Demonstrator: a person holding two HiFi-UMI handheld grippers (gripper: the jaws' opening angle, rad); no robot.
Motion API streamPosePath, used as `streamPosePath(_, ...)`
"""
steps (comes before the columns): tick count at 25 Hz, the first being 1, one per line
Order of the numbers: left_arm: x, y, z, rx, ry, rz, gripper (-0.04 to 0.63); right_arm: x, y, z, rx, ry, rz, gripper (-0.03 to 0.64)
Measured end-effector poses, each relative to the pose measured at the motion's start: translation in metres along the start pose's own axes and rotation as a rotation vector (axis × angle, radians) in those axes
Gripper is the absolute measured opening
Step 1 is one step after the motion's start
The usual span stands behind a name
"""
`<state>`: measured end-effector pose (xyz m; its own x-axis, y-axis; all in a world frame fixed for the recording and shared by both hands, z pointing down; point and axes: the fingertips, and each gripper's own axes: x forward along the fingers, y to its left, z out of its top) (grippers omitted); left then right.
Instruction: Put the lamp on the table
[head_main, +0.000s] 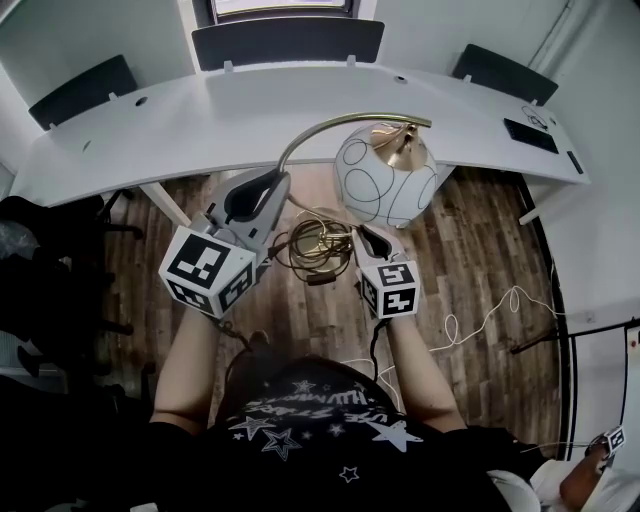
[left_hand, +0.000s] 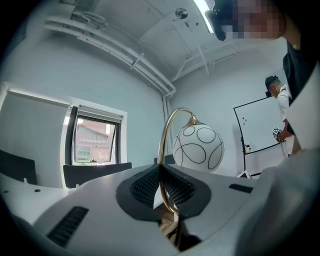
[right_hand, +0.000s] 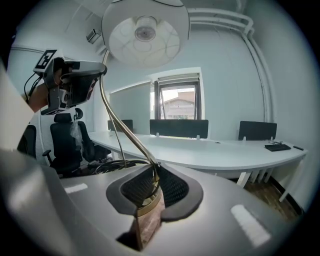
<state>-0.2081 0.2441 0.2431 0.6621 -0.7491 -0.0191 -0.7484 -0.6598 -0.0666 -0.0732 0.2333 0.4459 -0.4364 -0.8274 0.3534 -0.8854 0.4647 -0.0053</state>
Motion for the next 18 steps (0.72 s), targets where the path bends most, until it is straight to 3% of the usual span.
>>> streamPosePath(13,0.011,0.003,-0.014,-0.004,-0.014,-0.025,0.031,0.01,-0.012,-0.01,-0.009,-0.006,-0.023,0.043)
streamPosePath(18,0.078,0.018,-0.015,-0.004,-0.014,-0.065,0.031,0.042,-0.067,0.003,-0.015,0.017,-0.04,0.041)
